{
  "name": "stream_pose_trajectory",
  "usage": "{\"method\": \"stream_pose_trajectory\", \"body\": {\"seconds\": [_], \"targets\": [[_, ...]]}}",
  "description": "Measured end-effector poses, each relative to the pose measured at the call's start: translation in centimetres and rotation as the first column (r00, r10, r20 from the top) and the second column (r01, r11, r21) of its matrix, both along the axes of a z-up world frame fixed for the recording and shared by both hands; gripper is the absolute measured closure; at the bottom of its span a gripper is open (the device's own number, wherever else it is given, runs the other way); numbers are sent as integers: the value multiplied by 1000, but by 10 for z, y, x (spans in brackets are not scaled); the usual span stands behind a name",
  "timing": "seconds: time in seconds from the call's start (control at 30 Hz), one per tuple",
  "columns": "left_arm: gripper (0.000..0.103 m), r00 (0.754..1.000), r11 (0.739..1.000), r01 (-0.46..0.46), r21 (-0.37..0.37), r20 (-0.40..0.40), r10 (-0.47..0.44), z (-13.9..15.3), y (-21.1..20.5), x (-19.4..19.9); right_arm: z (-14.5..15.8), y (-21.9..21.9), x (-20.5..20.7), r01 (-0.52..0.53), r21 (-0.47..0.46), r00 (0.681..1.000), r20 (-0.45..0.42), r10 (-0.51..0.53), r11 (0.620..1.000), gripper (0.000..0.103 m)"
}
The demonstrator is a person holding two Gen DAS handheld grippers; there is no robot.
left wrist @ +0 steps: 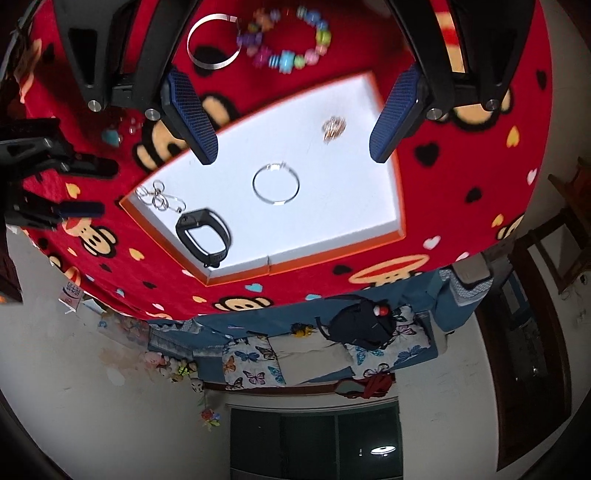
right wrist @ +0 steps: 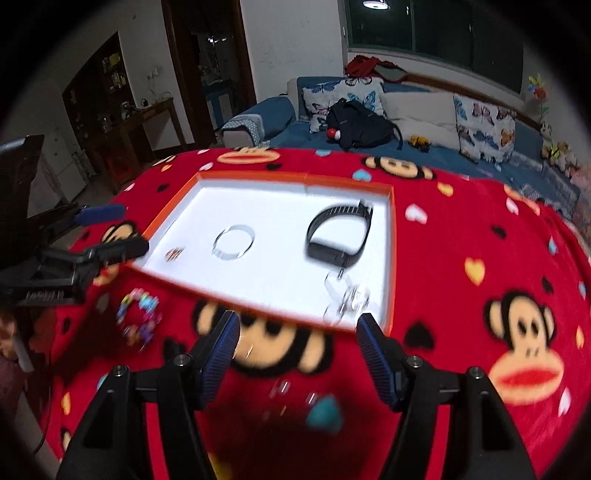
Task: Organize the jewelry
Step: 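Grasp the colorful beaded bracelet with the left gripper while the right gripper grasps the red tassel earring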
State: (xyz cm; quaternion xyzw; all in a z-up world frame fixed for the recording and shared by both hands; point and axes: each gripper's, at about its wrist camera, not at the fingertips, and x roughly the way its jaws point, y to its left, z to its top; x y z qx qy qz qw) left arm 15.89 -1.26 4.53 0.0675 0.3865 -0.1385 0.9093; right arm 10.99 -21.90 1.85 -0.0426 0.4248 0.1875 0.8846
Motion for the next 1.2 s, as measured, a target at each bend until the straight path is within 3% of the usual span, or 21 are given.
{"method": "stream_pose_trajectory", "body": {"seconds": [0.2,0.43,0.57,0.73,0.9,1.2], "targets": [[13,999,999,-35,-28,-23,34,-6,27,-34,-25,0,-30,-12,-5,999,-51,11,1000,31],[13,997,998,-56,-25,-56,54,-24,43,-60,-46,-1,-34,6,-6,995,-99,-7,1000,32],[13,994,998,-59,-26,-92,57,-40,48,-68,-53,2,-33,3,-1,994,-110,-3,1000,52],[13,990,997,-67,-28,-124,63,-55,51,-69,-55,6,-34,5,-32,996,-88,-8,999,61],[13,990,997,-64,-42,-129,58,-60,52,-69,-56,5,-34,17,-42,997,-77,-20,999,80],[15,990,1000,-20,-20,-143,17,-70,36,-59,-56,5,-51,-23,-33,996,-88,20,999,81]]}}
